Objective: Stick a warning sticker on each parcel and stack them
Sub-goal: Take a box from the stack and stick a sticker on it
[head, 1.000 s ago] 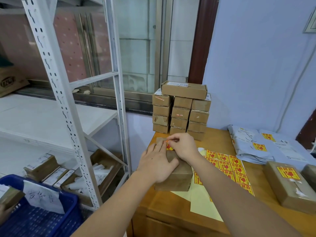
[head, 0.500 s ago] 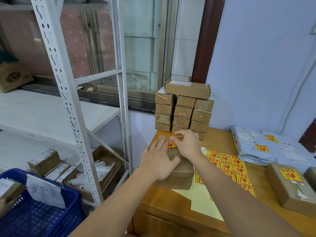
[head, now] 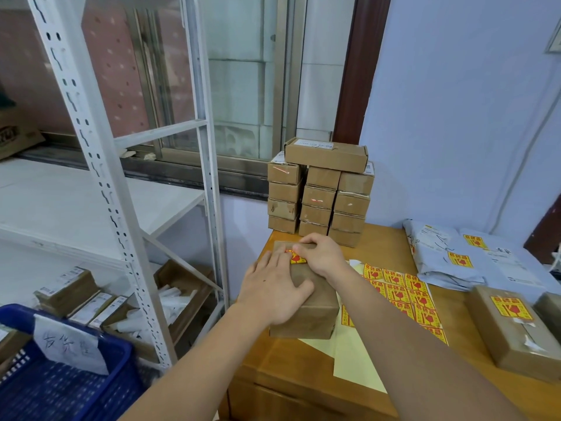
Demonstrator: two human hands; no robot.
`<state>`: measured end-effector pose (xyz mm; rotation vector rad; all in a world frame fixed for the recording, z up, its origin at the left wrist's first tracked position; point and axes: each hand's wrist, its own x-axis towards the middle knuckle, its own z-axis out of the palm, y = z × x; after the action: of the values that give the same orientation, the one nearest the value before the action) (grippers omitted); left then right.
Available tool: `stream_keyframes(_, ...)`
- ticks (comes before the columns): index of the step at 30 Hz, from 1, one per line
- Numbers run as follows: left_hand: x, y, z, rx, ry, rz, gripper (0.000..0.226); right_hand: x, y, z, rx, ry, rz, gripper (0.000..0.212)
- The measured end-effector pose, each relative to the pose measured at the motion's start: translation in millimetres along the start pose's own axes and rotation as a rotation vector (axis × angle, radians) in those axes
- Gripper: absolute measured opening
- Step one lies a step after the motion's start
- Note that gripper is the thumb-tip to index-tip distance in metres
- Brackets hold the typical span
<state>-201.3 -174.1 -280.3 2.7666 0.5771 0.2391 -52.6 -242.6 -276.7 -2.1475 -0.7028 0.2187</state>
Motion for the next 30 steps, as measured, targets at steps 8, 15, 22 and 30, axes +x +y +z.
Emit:
stream_keyframes(8,-1,0,1,-0.001,0.009,0.000,0.085,1,-4,-5,-0.085,0.029,-0.006,0.016)
stream_keyframes(15,-1,-3,5,-0.095,0.025,0.008,0.082,-2,-9,1,-0.220,-0.040,0.041,0.055)
stream_keyframes(22,0,-3,6,-0.112,0.020,-0.002,0.084,2,-9,1,-0.130,-0.069,0.068,0.046)
stream_keyframes(30,-1,-1,4,-0.100,0.022,-0.016,0.089,9,-1,0,0.007,-0.044,0.038,0.016)
